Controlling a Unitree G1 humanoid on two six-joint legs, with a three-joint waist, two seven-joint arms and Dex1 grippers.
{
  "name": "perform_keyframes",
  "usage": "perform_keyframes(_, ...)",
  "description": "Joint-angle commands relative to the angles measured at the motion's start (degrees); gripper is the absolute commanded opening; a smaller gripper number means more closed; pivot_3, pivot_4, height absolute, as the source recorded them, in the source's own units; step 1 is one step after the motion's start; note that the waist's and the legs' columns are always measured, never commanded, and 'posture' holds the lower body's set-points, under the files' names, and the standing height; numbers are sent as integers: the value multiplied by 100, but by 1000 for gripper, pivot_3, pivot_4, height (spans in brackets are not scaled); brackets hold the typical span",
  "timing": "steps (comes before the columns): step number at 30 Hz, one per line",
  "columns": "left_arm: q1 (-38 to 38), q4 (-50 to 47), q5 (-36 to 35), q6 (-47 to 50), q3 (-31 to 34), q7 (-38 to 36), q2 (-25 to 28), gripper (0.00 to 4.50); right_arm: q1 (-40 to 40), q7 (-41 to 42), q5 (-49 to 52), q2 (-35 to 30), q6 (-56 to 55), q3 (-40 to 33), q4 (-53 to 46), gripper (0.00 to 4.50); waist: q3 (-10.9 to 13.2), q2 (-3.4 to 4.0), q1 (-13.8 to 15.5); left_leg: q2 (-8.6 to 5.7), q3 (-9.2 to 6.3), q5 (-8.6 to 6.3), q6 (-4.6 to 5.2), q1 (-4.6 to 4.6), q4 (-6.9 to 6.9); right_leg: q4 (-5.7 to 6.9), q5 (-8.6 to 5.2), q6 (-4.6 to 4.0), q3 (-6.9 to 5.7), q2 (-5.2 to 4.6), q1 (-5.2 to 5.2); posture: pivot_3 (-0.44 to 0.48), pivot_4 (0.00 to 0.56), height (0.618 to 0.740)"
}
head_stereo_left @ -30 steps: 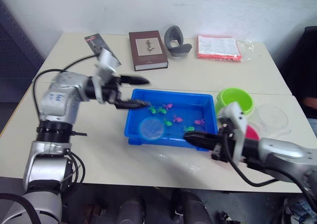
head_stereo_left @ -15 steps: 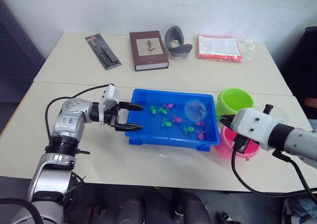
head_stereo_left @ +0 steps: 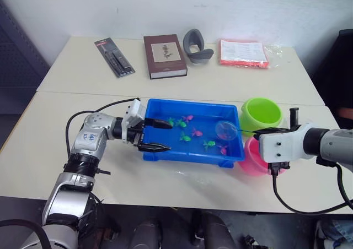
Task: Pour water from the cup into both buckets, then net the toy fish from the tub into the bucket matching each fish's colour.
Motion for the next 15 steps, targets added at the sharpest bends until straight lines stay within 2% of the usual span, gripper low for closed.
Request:
perform_keyframes(1,-151,-44,-9,-48,-12,-104,-5,4437,-399,450,-298,12,25,252,138,0,0,0,1,-1,1,0,0,0,0,1,0,0,1,-1,0,0,150,740)
perform_keyframes(8,-262,45,34,-107,-14,-99,2,4437,-1274,1517,-636,123,27,964,179,0,0,1,4,-2,0,0,0,-1,4,1,0,0,0,-3,1,0,150,740)
perform_keyframes(15,-234,-261,-31,120,-31,18,-40,4437,-2399,1862,-1541,901,-180,1634,475,0,1,3,-7,-2,-2,0,0,-3,13,6,1,-1,-2,-3,1,0,150,740)
